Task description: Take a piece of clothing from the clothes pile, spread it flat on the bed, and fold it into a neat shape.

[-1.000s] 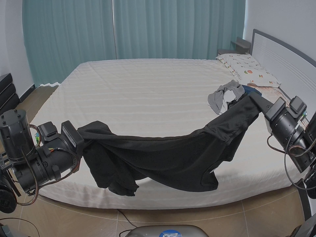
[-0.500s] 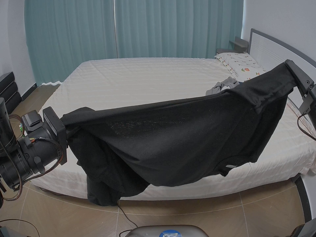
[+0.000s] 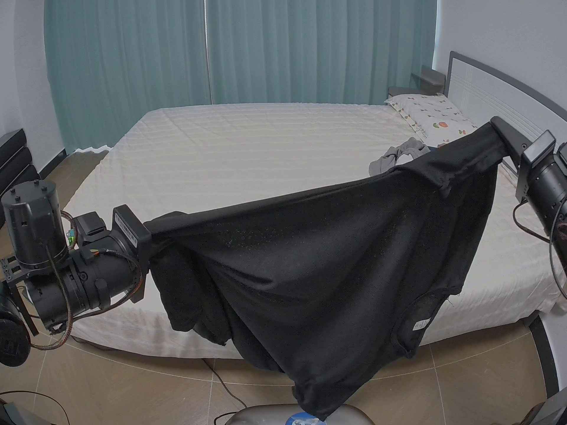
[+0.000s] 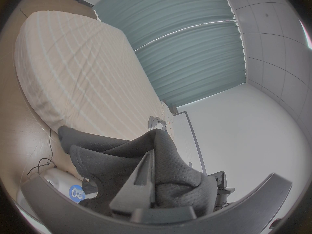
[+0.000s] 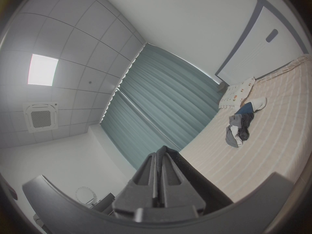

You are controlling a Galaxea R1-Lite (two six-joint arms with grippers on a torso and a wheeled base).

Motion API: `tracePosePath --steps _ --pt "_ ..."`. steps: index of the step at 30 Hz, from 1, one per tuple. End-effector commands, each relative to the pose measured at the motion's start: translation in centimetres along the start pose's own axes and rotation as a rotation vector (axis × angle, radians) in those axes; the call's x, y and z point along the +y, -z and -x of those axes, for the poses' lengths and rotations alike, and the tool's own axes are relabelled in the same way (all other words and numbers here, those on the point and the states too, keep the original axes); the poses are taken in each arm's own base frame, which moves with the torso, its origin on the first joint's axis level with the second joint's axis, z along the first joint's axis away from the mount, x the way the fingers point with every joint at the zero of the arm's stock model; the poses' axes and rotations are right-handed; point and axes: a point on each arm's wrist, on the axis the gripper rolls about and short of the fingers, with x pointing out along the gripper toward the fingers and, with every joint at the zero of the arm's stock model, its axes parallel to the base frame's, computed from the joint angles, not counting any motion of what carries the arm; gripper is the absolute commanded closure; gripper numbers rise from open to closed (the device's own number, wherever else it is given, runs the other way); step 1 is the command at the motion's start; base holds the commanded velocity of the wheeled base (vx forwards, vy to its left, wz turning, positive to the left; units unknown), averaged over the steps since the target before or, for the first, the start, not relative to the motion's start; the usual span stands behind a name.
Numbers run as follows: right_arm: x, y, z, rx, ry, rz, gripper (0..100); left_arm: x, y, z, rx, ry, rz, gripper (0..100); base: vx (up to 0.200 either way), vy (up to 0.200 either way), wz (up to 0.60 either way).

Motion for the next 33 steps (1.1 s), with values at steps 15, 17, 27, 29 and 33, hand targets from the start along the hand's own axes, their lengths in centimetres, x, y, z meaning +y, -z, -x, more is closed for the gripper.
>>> tracePosePath --steps 15,17,27,29,33 --pt "-3.2 4.4 -11.4 0.014 0.011 0.172 100 1.6 -0.8 -5.9 0.032 -0.102 0.018 100 0.200 0.000 0.00" --pt "-3.5 4.9 -12.6 0.026 0.019 0.178 100 2.3 -1.0 -7.3 0.031 -0.130 0.022 100 0.200 0.000 0.00" --pt "-6.2 8.8 -16.8 0.042 0.036 0.220 100 6.3 -2.4 -13.9 0.022 -0.249 0.059 100 0.120 0.000 0.00" --pt "-6.6 9.7 -17.7 0.032 0.027 0.242 100 7.4 -2.6 -15.3 0.018 -0.270 0.066 100 0.000 0.000 0.00" --pt "-7.0 10.4 -19.1 0.014 0.013 0.278 100 9.0 -2.7 -16.9 0.019 -0.305 0.078 100 0.000 0.000 0.00"
